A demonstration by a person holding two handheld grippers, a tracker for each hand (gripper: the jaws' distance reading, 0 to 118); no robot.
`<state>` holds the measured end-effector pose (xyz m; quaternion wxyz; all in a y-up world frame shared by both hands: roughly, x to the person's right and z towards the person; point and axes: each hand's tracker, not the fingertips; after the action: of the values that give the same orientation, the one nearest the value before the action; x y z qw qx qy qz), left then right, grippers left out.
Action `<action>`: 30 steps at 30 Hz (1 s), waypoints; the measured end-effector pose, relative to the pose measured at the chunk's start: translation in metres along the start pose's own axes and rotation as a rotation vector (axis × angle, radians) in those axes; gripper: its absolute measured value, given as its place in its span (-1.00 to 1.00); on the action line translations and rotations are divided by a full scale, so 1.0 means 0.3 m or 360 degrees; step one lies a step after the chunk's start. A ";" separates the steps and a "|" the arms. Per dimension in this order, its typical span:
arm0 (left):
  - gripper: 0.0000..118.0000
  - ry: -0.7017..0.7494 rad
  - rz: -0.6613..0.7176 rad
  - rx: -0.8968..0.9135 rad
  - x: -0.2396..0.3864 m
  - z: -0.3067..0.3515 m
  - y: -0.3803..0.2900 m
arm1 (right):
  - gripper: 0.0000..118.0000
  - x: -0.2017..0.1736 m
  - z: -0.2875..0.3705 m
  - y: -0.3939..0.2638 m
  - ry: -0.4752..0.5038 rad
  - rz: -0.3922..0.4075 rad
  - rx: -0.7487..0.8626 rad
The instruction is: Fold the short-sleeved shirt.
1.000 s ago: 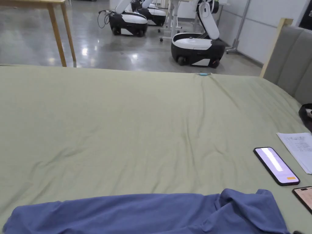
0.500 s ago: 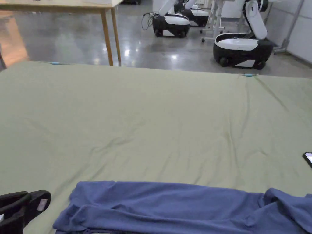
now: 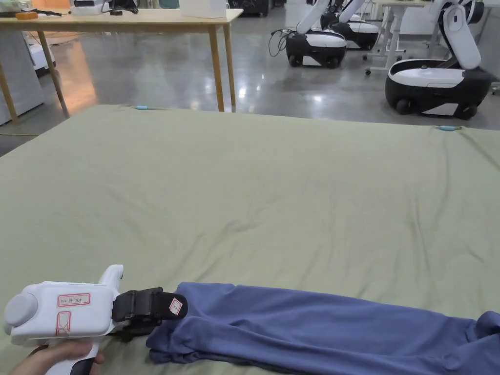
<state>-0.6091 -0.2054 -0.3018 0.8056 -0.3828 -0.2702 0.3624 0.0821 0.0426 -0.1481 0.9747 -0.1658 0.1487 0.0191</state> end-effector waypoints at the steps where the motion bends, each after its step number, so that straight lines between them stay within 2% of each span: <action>1: 0.99 -0.0060 0.0008 -0.0006 0.005 -0.012 0.012 | -1.00 0.007 0.007 -0.001 0.0006 -0.0005 0.0010; 3: 0.99 -0.0181 0.0079 -0.0089 0.003 -0.050 0.004 | -1.00 0.001 0.004 0.007 0.0011 -0.0010 0.0027; 9: 0.96 -0.0182 -0.0047 -0.0214 0.043 -0.140 0.031 | -1.00 -0.006 -0.013 -0.009 0.0026 -0.0011 0.0006; 11: 0.81 -0.0112 -0.0117 -0.0262 0.071 -0.157 0.023 | -1.00 -0.008 -0.018 -0.016 0.0022 -0.0014 -0.0015; 12: 0.58 -0.0071 -0.0148 -0.0263 0.078 -0.156 0.024 | -1.00 -0.009 -0.020 -0.021 0.0020 -0.0016 -0.0025; 13: 0.02 -0.0029 -0.0169 -0.0247 0.082 -0.149 0.028 | -0.99 -0.007 -0.022 -0.029 0.0015 -0.0019 -0.0033; 14: -0.86 0.0050 -0.0192 -0.0224 0.080 -0.141 0.030 | -0.99 -0.007 -0.021 -0.032 0.0018 -0.0022 -0.0044; 15: -0.85 0.0205 -0.0223 -0.0245 -0.019 -0.123 0.095 | -0.99 -0.009 -0.018 -0.036 0.0019 -0.0022 -0.0053; 17: -0.86 0.0118 -0.0188 -0.0285 -0.035 -0.132 0.092 | -0.99 0.013 -0.012 -0.053 0.0006 -0.0010 -0.0072; 19: -0.86 0.0153 -0.0259 -0.0258 0.018 -0.131 0.089 | -0.99 0.018 -0.007 -0.055 -0.0012 0.0008 -0.0088; 22: -0.86 0.0168 -0.0247 -0.0269 0.053 -0.097 0.130 | -0.99 0.020 -0.004 -0.048 -0.0015 0.0011 -0.0092; 23: -0.86 0.0170 -0.0252 -0.0268 0.142 -0.104 0.085 | -0.99 0.022 -0.005 -0.045 -0.0020 0.0009 -0.0093; 30: -0.85 0.0130 -0.0310 -0.0203 0.447 -0.065 0.153 | -0.99 0.030 -0.005 -0.035 -0.0020 0.0005 -0.0084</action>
<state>-0.5332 -0.0873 -0.3289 0.8215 -0.4195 -0.2957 0.2486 0.0912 0.0320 -0.1489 0.9709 -0.1911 0.1422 0.0255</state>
